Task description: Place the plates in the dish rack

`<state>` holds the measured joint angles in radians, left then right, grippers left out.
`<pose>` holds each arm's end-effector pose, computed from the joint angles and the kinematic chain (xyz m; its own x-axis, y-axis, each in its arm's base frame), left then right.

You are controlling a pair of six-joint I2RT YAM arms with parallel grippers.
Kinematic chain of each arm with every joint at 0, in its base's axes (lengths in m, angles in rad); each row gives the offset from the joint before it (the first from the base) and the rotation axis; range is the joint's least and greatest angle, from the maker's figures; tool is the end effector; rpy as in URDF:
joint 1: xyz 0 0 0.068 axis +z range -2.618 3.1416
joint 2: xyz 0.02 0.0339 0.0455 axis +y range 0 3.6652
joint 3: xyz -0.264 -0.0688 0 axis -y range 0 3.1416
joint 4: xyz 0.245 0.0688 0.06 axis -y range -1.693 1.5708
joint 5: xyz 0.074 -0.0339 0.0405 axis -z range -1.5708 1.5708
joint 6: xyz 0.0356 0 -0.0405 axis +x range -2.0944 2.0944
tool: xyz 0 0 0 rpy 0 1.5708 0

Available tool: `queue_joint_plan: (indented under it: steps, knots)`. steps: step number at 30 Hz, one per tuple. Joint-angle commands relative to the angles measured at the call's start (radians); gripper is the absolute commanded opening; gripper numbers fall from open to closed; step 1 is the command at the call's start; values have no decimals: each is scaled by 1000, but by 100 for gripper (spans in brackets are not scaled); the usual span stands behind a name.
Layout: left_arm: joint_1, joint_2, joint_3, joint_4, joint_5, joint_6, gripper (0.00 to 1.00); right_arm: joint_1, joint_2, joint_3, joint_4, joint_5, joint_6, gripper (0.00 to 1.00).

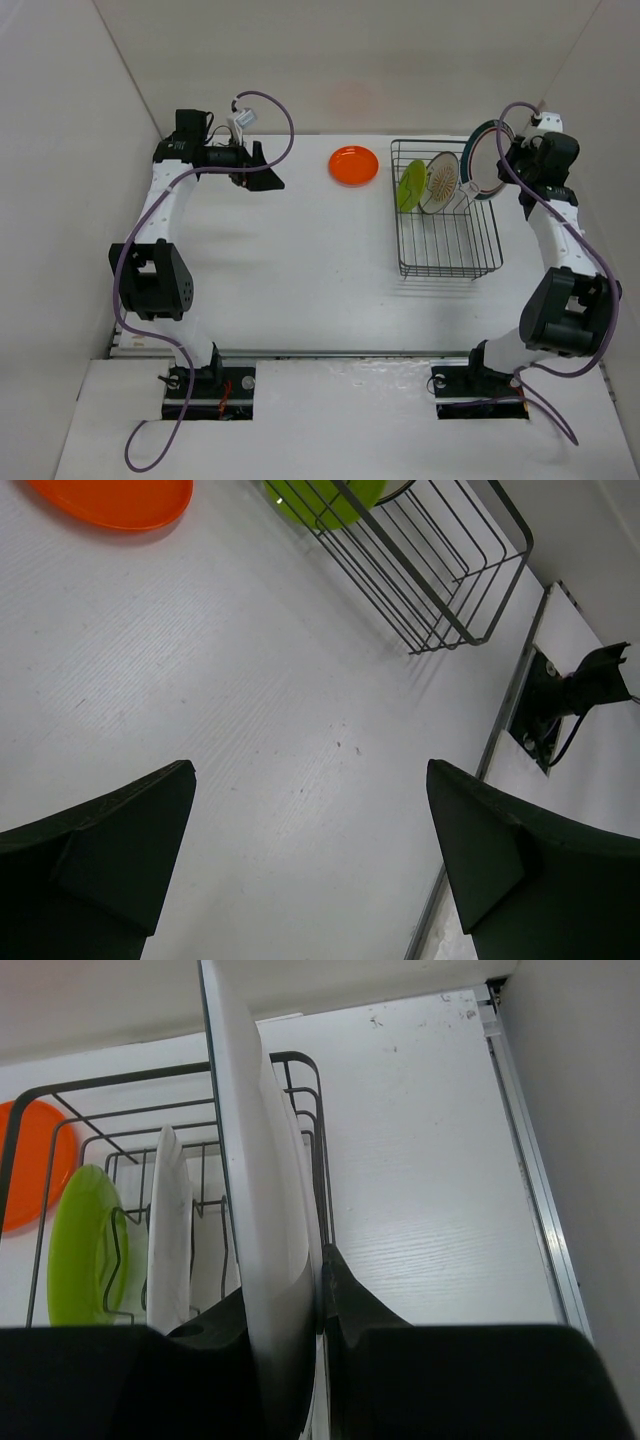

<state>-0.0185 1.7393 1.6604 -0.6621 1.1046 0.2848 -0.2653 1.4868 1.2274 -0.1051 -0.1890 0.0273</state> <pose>0.3790 -0.0388 0.3535 -0.4602 0.1348 -0.8775 0.8300 0.4161 -0.3714 0.3413 -0.0858 0.3329 -0.3415 0.1206 -0.9321 0.0975 0.9909 0.0925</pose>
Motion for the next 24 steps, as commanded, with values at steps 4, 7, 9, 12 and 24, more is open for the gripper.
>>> queue_joint_plan:
  steps: [4,7,9,12,24]
  knots:
    - [-1,-57,-4,12,43,22,100,35,13,21,119,34,14,0]
    - [-1,-66,-13,21,43,22,100,47,23,21,119,48,5,0]
    - [-1,-66,-13,21,43,22,100,60,33,21,119,62,-4,0]
    - [-1,-66,-13,21,43,22,100,84,53,21,119,94,-4,0]
    - [-1,-66,-22,21,61,22,100,133,75,21,119,190,-4,0]
